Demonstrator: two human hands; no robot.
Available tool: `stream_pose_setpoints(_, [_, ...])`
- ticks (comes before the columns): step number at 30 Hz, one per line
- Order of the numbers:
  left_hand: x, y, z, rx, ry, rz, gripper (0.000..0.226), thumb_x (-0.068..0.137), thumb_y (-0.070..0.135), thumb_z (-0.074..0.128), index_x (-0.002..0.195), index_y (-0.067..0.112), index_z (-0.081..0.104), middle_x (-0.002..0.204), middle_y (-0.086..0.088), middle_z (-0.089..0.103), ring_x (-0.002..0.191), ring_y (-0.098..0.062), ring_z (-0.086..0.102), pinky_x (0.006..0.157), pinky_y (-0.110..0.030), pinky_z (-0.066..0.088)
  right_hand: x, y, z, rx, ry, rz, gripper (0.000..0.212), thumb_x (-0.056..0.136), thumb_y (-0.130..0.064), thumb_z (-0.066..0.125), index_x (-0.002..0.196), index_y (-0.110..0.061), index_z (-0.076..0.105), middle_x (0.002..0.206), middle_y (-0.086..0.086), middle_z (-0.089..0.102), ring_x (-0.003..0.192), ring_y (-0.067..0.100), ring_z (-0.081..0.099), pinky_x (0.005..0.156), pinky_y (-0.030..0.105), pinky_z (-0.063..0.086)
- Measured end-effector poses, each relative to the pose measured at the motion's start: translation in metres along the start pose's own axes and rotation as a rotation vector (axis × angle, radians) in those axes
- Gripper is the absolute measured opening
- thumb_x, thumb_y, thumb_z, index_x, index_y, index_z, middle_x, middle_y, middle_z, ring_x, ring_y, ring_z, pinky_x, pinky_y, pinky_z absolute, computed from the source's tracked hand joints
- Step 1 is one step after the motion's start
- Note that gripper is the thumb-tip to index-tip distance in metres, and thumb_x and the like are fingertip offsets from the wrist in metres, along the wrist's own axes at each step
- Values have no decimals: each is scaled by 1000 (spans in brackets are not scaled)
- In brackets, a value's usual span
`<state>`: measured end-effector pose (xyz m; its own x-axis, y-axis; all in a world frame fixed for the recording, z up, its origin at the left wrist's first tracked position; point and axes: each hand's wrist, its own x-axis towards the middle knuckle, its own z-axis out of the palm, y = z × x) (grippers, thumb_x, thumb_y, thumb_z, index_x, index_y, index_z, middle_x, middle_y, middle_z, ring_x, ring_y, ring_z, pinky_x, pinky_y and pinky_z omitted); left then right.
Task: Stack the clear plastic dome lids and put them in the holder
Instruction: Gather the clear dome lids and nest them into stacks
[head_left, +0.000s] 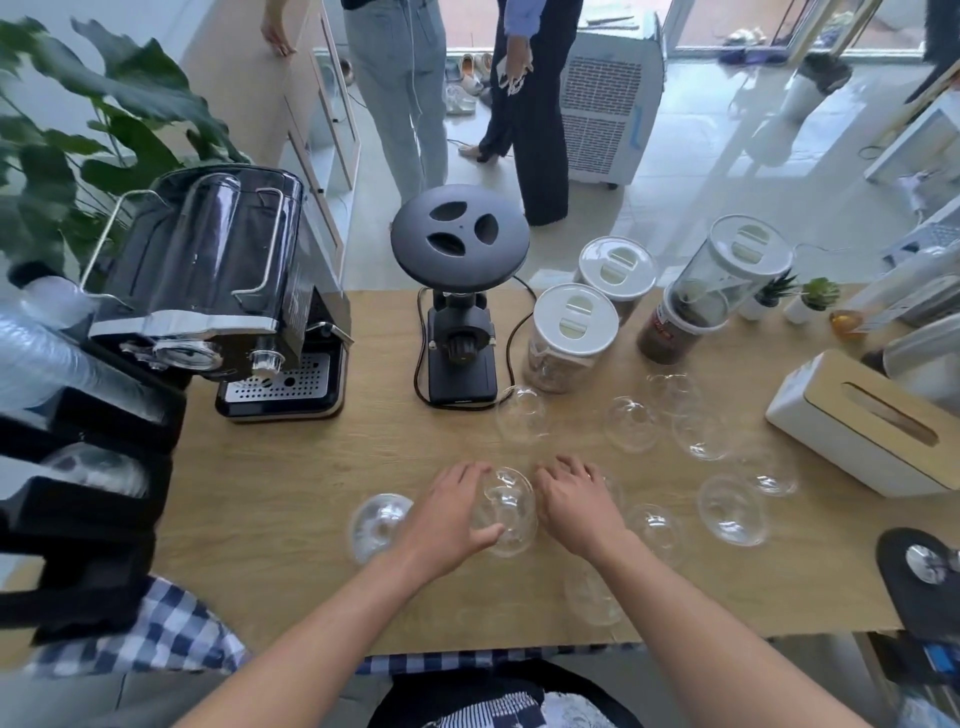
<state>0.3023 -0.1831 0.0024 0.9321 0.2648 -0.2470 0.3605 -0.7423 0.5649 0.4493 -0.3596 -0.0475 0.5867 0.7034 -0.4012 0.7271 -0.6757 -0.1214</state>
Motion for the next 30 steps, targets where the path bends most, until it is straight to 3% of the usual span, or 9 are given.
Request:
stream_pose_setpoints(3, [-12,6,12,13,-26,-18,83,96,47,81,165,22,41,163,5,48,154,-14,43,129,-33,37,-3,3,9,6,66,56,33,99,-34,69,127,-17,62,130,8,76,140,33,58,111,56,44])
stream_pose_setpoints(9, [-23,8,34,90,-48,-71,83,97,43,80,167,22,39,164,2,49,153,-16,44,131,-36,37,-9,10,17,26,208,123,27,80,-9,80,101,-20,67,76,6,76,88,31,73,84,52,55])
stream_pose_setpoints(12, [-24,5,41,82,-30,-99,83,97,43,79,167,22,39,163,1,49,152,-17,45,130,-36,38,-13,15,8,41,279,69,24,90,-16,71,113,-22,69,89,3,79,100,31,70,85,48,50])
stream_pose_setpoints(14, [-23,4,45,65,-19,-112,83,97,41,79,168,21,38,164,0,48,153,-19,44,130,-38,40,-16,17,-1,197,309,81,18,97,-25,69,114,-23,68,98,-1,78,106,28,65,88,47,49])
stream_pose_setpoints(19, [-21,-2,57,-23,24,-141,79,92,34,86,159,21,47,155,2,51,143,-19,54,123,-34,45,-28,12,-27,930,356,264,11,101,-36,64,110,-35,71,96,-14,79,96,7,73,84,39,60])
stream_pose_setpoints(22, [-20,-3,59,-52,37,-144,80,90,32,88,159,22,47,153,2,52,140,-17,55,121,-32,46,-38,4,-39,1415,227,456,12,109,-22,66,114,-20,76,102,-3,84,93,12,74,88,38,60])
stream_pose_setpoints(24, [-19,-3,59,-81,32,-150,86,91,32,89,162,21,44,157,2,49,143,-16,53,124,-32,44,-45,0,-38,1615,83,535,18,111,-17,63,115,-11,80,108,6,81,93,18,68,90,40,62])
stream_pose_setpoints(27, [-19,-4,59,-118,8,-164,99,87,33,93,168,20,37,164,2,43,149,-15,50,128,-37,43,-50,-8,-27,1707,-24,569,20,112,-12,61,119,-7,78,116,14,77,100,24,69,99,45,63])
stream_pose_setpoints(30, [-20,-5,57,-125,-24,-153,106,87,38,93,171,19,31,168,0,39,152,-18,48,128,-37,40,-45,-18,-12,1673,27,591,16,110,-11,66,123,-9,75,119,12,78,106,25,74,86,39,68])
